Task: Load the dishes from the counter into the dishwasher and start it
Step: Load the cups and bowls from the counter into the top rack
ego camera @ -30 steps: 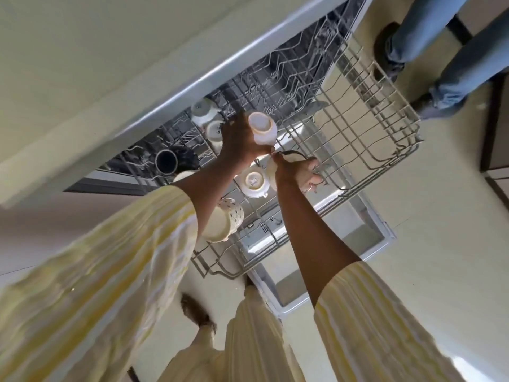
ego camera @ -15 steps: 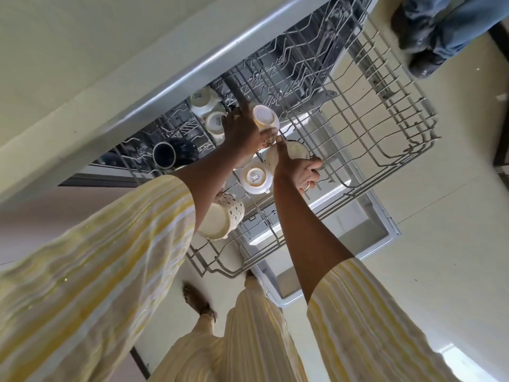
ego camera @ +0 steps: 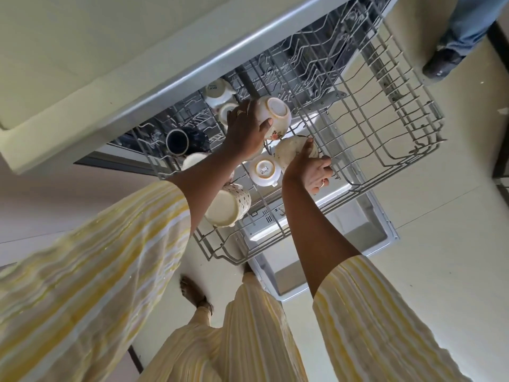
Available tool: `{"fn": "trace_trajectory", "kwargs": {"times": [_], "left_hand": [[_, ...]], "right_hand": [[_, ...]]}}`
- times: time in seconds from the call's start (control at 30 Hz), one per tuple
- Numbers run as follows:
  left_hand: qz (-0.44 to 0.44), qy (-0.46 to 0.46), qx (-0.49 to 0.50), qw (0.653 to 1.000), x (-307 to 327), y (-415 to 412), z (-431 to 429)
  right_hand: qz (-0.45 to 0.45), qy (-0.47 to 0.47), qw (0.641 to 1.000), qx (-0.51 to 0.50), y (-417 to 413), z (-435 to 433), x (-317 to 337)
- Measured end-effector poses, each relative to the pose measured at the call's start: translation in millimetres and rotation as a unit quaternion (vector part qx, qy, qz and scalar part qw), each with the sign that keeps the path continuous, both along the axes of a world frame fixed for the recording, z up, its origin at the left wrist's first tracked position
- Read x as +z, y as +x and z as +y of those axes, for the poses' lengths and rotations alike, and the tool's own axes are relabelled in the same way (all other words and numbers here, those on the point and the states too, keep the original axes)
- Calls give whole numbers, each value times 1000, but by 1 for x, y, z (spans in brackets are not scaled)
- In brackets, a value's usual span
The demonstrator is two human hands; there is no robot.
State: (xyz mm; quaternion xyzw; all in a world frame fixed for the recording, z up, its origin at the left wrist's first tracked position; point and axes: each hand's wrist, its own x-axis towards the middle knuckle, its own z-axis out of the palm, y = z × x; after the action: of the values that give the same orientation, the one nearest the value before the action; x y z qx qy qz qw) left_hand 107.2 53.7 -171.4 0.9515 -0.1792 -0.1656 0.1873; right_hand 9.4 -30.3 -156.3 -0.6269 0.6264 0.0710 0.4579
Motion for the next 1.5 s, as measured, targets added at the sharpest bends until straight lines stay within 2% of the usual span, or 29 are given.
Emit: {"fn": "trace_trajectory", "kwargs": {"times": [0.13,0.23,0.4,0.6,0.77,0.87,0.97,1.23,1.4,1.5], "left_hand": [[-32,10,-13,999,8,-20,14],[-48,9,3,999,18,-39,29],[-55,-20,45,997,44,-70,64],[-52,-32,151,987,76,-113,123],[-106,-88,217,966,98,-159,182],[-104,-72,266,956,102,-175,220],[-33,-86,386,918,106,-192,258],[-134,-102,518,838,159,-211,362],[-204,-129,573,783,191,-190,437],[-223,-132,588,766,209,-167,485]], "right_hand": [[-8,-111,993,41,-3,16,6],[-7,-174,976,130,-11,36,7],[-40,-222,940,257,-28,75,22],[-68,-248,873,415,-48,130,48],[-146,-297,793,511,-68,181,66],[-183,-308,722,592,-75,209,76],[-236,-294,644,665,-75,242,88],[-397,-284,477,731,-64,360,138],[-457,-302,413,728,-28,429,172],[-490,-327,383,712,0,460,196]]}}
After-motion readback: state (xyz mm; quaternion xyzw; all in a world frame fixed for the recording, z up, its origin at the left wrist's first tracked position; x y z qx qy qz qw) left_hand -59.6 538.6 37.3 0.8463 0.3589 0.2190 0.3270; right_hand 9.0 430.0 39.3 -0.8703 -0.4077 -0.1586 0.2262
